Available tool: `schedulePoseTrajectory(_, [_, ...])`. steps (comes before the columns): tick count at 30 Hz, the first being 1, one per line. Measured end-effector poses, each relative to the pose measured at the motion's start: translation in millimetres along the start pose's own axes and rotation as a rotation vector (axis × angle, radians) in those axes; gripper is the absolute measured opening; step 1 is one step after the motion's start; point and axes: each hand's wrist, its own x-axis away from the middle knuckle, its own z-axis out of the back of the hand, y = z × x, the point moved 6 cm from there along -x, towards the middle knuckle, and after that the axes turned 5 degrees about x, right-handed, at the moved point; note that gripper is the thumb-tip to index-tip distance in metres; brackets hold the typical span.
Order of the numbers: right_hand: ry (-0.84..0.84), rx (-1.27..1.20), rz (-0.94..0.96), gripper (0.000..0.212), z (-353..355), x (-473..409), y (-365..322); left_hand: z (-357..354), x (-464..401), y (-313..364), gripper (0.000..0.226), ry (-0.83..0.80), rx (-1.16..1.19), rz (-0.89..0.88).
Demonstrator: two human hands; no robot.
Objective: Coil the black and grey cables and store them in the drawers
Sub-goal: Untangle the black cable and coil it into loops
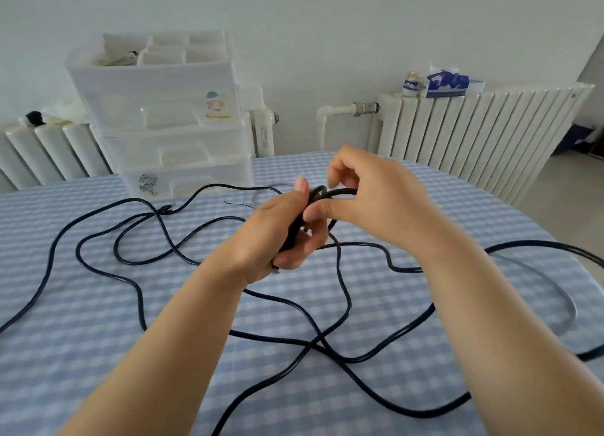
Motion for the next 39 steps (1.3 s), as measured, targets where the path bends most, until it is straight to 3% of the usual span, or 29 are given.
schedulePoseTrajectory(2, [-0.095, -0.198, 0.01, 0.047, -8, -4, 6, -2, 0, -1, 0.049, -0.063, 0.194, 0.057])
schedulePoseTrajectory(5, [-0.281, -0.444, 0.064, 0.039, -19, -3, 6, -2, 2, -2, 0.036, -0.075, 0.297, 0.085])
schedulePoseTrajectory(9, [-0.2, -0.447, -0.001, 0.048, -20, -4, 11, -3, 0, -4, 0.041, 0.077, 0.322, 0.148])
schedulePoseTrajectory(12, [-0.181, -0.627, -0.091, 0.044, -27, -4, 14, -3, -1, -5, 0.044, 0.185, 0.308, 0.161])
schedulePoseTrajectory(19, [-0.352, -0.9, -0.128, 0.03, -36, 1, 14, 1, -1, -7, 0.05, 0.241, 0.315, 0.141])
schedulePoseTrajectory(26, [-0.429, -0.937, -0.145, 0.048, -33, 1, 15, -3, -1, -1, 0.049, 0.132, 0.297, 0.187])
schedulePoseTrajectory(30, [-0.478, -0.98, -0.137, 0.032, -35, 0, 16, -2, 0, 0, 0.044, 0.08, 0.31, 0.194])
schedulePoseTrajectory(39, [-0.143, -0.606, -0.039, 0.018, -38, -7, 13, 1, -4, -13, 0.046, 0.156, 0.548, 0.216])
